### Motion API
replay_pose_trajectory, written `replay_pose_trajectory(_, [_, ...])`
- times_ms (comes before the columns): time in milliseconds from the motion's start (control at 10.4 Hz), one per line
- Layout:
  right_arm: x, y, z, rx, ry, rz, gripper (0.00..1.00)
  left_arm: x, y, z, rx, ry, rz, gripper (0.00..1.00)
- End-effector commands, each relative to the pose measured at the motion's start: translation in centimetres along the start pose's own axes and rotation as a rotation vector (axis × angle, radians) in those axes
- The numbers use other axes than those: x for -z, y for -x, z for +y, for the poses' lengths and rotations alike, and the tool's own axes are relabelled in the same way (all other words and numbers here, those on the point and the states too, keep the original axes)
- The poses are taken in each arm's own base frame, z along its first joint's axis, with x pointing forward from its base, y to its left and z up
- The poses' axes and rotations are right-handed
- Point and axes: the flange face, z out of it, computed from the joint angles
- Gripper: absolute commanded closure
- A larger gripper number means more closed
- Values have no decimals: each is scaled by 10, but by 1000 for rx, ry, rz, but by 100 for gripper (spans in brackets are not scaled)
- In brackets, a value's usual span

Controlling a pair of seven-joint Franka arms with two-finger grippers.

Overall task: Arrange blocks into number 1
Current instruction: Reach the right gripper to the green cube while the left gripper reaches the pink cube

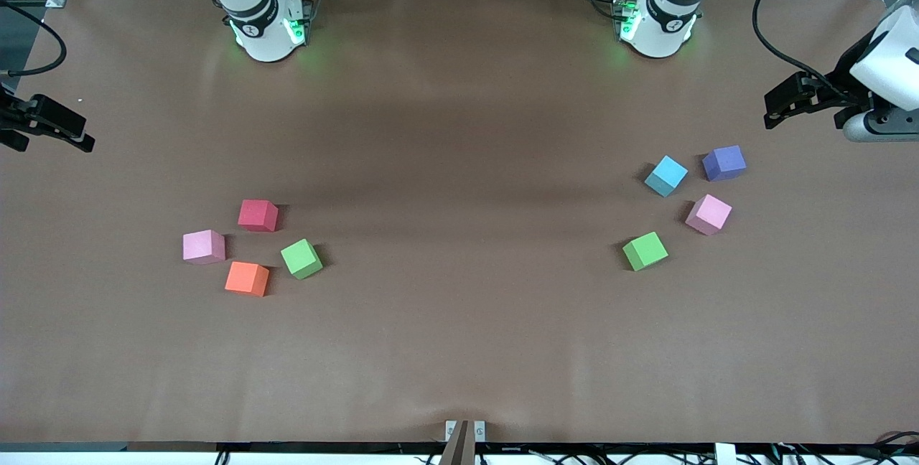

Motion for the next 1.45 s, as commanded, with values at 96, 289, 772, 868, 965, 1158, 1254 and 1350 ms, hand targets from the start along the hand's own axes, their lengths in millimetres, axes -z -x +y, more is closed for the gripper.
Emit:
replay_pose_trajectory(96, [4, 5, 3, -5, -21, 1, 0, 8, 7, 2, 8, -3, 0, 0])
replay_pose_trajectory(289, [3, 5, 4, -7, -21, -2, 0, 5, 5, 2, 10, -5, -3, 0])
replay_pose_trajectory(772, [2, 4, 4, -7, -21, -2, 0, -103, -56, 6, 39, 6, -101, 0])
replay_pose_trajectory(868, [2, 4, 4, -7, -21, -2, 0, -123, -66, 13, 75, 6, -109, 0])
replay_pose_trajectory(965, [2, 3, 3, -6, -21, -2, 0, -139, -69, 10, 83, 7, -112, 0])
replay_pose_trajectory(1158, [-8, -5, 1, -2, -21, 12, 0, -191, -69, 8, 81, 1, -94, 0])
replay_pose_trajectory(1254, [-21, -14, -2, 1, -22, 15, 0, -221, -65, 9, 71, -2, -90, 0])
replay_pose_trajectory(1350, [-33, -19, -7, 7, -24, 30, 0, -246, -57, 8, 54, -31, -76, 0])
